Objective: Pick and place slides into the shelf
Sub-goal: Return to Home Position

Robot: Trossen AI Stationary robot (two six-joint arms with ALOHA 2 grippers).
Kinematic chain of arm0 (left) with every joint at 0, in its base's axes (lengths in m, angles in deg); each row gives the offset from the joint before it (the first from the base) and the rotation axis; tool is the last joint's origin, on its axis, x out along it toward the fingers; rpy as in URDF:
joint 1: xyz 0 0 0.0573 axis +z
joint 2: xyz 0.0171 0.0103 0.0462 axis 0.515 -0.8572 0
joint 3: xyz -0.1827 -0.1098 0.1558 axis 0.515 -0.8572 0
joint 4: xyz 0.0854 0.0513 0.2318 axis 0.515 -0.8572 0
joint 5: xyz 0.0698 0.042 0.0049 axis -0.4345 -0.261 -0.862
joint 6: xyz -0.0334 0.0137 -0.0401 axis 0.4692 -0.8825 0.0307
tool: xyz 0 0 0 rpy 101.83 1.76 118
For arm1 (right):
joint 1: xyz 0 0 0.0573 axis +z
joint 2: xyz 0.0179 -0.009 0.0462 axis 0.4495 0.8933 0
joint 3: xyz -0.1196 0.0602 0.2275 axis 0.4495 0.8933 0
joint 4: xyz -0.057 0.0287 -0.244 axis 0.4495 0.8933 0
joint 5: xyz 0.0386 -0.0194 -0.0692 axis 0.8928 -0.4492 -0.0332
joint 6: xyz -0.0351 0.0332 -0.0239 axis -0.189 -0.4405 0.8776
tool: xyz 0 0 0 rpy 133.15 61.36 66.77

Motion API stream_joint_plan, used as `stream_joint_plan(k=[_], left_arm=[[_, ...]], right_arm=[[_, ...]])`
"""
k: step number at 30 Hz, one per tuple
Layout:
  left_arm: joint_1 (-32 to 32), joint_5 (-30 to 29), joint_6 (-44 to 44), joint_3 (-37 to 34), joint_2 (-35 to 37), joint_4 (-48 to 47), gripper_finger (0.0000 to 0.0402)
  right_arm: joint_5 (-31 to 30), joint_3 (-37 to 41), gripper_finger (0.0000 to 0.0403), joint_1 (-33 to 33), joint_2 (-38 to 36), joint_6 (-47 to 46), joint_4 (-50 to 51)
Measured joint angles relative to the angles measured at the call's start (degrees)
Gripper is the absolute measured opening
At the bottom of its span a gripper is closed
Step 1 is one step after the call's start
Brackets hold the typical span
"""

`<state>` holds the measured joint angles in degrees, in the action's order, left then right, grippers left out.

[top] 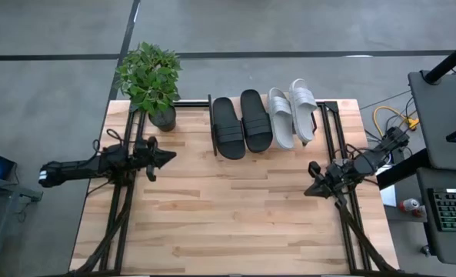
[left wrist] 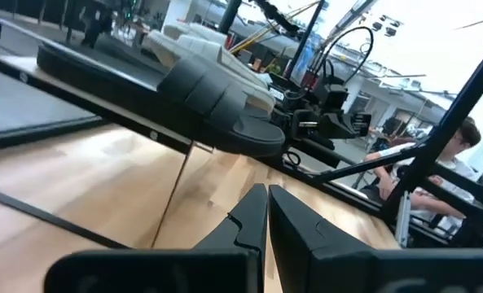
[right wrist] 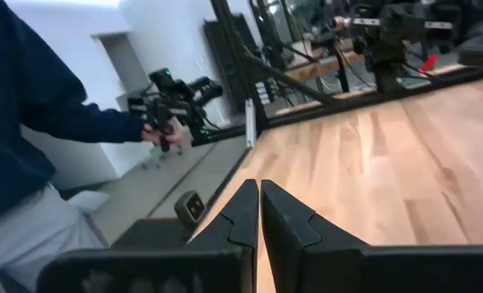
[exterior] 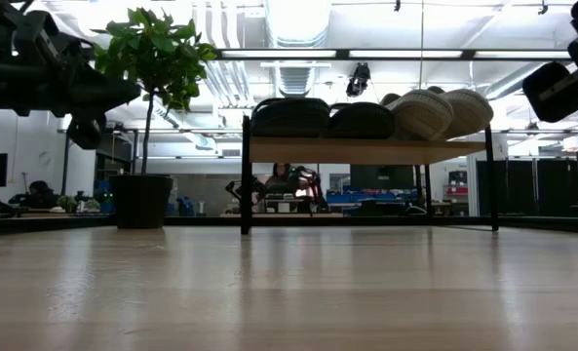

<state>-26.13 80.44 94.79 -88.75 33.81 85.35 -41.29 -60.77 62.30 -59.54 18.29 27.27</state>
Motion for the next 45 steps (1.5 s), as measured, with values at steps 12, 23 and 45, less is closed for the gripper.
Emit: stream_joint_plan(k=[12, 23, 45], left_arm=[[0.0, 3.6, 7.7, -0.1, -2.5, -0.8, 0.0], [0.0, 8.8, 15.2, -0.1, -5.8, -0.9, 0.0], [0.0, 9.1, 15.1, -0.1, -9.3, 0.4, 0.0]], right_arm=[[0.3, 1.4, 0.0008, -0.4, 0.1, 4.4, -3.1], [-0.8, 1.3, 0.0008, -0.4, 1.6, 6.4, -3.2], [-0.8, 1.3, 0.0009, -0.4, 3.1, 6.4, -3.1]])
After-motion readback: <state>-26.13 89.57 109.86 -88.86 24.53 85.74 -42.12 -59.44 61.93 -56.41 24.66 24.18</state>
